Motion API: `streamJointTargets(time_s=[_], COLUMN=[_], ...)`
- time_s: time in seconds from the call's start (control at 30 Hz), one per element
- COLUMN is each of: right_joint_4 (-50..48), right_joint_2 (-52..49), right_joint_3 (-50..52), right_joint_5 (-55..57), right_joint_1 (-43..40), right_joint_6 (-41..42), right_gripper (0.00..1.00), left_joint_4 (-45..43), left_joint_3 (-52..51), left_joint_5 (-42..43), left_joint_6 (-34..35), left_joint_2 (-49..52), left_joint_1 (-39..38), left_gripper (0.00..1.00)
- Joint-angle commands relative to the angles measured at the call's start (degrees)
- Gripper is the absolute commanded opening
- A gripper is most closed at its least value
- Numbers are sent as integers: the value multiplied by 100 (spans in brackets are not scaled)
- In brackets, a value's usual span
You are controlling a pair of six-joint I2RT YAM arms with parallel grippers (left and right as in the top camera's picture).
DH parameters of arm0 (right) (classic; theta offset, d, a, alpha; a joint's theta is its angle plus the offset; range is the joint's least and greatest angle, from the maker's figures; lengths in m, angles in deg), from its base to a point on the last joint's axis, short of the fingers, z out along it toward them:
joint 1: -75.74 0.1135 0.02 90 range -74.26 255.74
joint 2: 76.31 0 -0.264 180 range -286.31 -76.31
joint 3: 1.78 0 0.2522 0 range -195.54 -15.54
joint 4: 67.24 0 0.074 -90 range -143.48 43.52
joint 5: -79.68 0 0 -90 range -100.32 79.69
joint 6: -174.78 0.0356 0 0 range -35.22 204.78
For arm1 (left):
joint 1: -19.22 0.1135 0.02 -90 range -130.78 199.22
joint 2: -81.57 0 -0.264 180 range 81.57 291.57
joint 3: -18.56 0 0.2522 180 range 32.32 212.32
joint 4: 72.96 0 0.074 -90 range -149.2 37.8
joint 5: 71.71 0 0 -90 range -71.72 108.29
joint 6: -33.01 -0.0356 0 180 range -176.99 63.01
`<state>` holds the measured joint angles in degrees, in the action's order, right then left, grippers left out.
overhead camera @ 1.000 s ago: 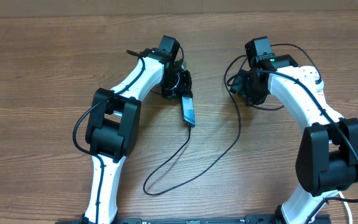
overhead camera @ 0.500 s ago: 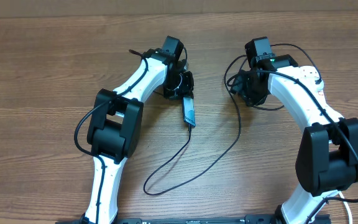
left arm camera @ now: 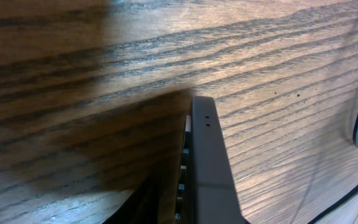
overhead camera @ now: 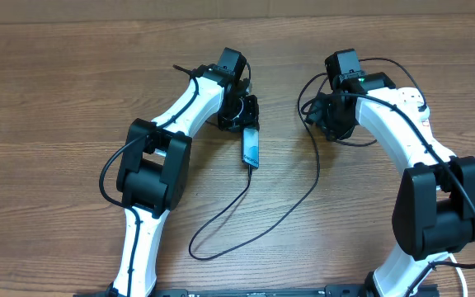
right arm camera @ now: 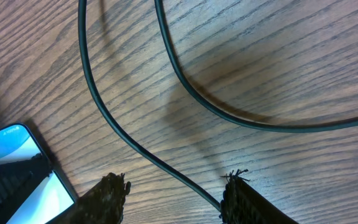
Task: Plug charger to phone and switch on socket
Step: 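Open the left gripper and release the phone onto the table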
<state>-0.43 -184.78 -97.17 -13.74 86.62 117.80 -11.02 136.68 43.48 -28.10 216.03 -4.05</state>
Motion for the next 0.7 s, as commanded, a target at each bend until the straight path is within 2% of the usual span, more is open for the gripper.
streamJointTargets(time_s=[0.0, 0.23, 0.37, 0.67], right_joint_4=[-24, -26, -24, -24], right_joint_2=[87, 87, 87, 87], right_joint_3=[20, 20, 20, 20], right_joint_5=[81, 81, 81, 81], right_joint_1=[-24, -22, -24, -22], right_joint_6=[-11, -11, -11, -11], right_gripper=[52, 53, 52, 52], left_joint_4=[63, 72, 90, 127], left_joint_3=[-7, -9, -7, -7], left_joint_5=[-317, -317, -321, -463], left_joint_6=[-59, -59, -59, -59], left_joint_2=[-20, -20, -20, -20], left_joint_1=[-35, -39, -39, -39], left_gripper=[25, 27, 33, 34])
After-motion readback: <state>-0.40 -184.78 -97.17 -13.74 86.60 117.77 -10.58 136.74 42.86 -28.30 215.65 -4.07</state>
